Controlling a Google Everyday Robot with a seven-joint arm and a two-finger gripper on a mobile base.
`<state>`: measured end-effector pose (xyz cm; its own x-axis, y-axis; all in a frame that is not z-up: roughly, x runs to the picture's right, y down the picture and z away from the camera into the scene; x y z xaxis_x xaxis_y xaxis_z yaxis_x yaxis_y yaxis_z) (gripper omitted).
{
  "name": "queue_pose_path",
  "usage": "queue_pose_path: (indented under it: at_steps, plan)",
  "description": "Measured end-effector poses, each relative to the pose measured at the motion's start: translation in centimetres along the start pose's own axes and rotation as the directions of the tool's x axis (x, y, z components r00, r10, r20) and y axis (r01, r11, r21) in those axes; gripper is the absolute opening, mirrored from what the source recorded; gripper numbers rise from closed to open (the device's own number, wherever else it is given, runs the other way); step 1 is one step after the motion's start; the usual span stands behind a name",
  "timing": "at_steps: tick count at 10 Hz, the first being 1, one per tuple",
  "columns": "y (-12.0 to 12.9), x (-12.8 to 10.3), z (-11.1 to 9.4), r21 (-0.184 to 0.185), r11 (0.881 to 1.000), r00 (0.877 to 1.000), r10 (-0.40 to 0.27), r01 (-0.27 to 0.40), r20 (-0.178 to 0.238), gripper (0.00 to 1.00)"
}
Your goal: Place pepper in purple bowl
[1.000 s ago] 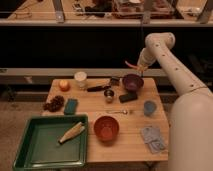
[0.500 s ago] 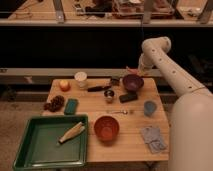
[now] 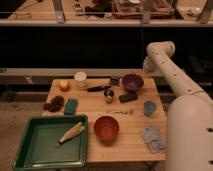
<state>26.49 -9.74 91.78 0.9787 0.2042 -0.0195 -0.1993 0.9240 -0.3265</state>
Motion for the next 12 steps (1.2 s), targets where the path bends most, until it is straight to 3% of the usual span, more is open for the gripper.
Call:
queue_pose_path:
  at_steps: [5, 6, 12]
  plan:
    - [-0.01, -0.13, 1.4, -0.047, 0.999, 1.0, -0.005, 0.004, -0.028, 0.57]
    - [0.05, -0.32, 1.47, -0.051, 0.999, 1.0, -0.007, 0.006, -0.025, 0.62]
    - [0.01, -0.15, 1.43, -0.049, 0.999, 1.0, -0.008, 0.006, -0.029, 0.63]
